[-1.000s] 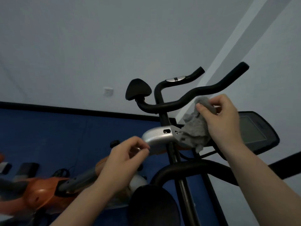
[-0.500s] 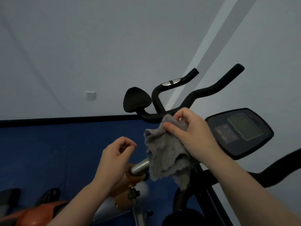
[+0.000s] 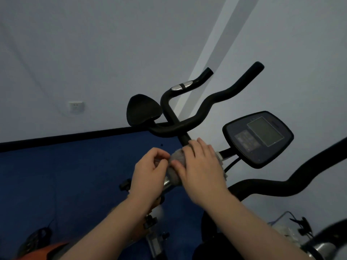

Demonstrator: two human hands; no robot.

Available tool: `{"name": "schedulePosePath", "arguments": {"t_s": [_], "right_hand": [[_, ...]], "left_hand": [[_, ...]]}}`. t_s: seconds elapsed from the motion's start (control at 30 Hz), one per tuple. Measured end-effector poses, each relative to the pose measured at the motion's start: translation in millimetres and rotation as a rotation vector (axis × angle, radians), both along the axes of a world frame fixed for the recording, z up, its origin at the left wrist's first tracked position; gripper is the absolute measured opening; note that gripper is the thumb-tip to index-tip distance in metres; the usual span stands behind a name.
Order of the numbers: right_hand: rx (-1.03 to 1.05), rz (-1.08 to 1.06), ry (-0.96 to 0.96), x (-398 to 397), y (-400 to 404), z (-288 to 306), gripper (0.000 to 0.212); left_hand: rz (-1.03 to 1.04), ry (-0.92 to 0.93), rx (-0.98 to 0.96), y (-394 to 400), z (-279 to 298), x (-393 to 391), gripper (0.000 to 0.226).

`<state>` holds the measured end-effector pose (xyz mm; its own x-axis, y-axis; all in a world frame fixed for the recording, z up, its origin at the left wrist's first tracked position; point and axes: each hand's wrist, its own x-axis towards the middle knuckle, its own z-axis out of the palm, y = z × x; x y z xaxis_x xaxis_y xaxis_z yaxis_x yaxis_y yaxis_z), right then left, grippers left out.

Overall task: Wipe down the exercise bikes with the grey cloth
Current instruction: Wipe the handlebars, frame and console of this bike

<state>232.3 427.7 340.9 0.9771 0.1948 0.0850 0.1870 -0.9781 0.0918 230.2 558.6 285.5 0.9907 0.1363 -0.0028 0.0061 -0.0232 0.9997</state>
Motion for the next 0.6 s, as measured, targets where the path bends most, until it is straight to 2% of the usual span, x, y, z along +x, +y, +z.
{"name": "schedulePosePath", "arguments": {"t_s": [0.07, 0.13, 0.17, 0.23, 0.33, 0.47, 0.6], "right_hand": [[0.143, -0.161, 0.058, 7, -10, 9, 0.053], [0.269, -0.349, 0.101, 4, -6, 9, 0.06], [0.245, -0.385, 0.129, 0, -1, 6, 0.067], [0.181, -0.374, 0.188, -2, 3, 3, 0.074], [0.227, -0.456, 0.216, 6, 1, 10, 0.066], [0.134, -0.387, 0.185, -3, 14, 3, 0.078], [0.177, -0.404, 0.246, 4, -4, 13, 0.062]], "left_hand": [[0.02, 0.0, 0.013, -1, -3, 2, 0.023], [0.045, -0.015, -0.005, -2, -4, 4, 0.022], [0.06, -0.03, -0.024, -2, -3, 5, 0.022], [0.097, -0.05, -0.06, -3, -2, 9, 0.021], [0.123, -0.053, -0.104, -6, 0, 14, 0.022], [0.107, -0.069, -0.122, -11, 4, 17, 0.024], [0.037, -0.113, -0.09, -21, 9, 17, 0.026]]}}
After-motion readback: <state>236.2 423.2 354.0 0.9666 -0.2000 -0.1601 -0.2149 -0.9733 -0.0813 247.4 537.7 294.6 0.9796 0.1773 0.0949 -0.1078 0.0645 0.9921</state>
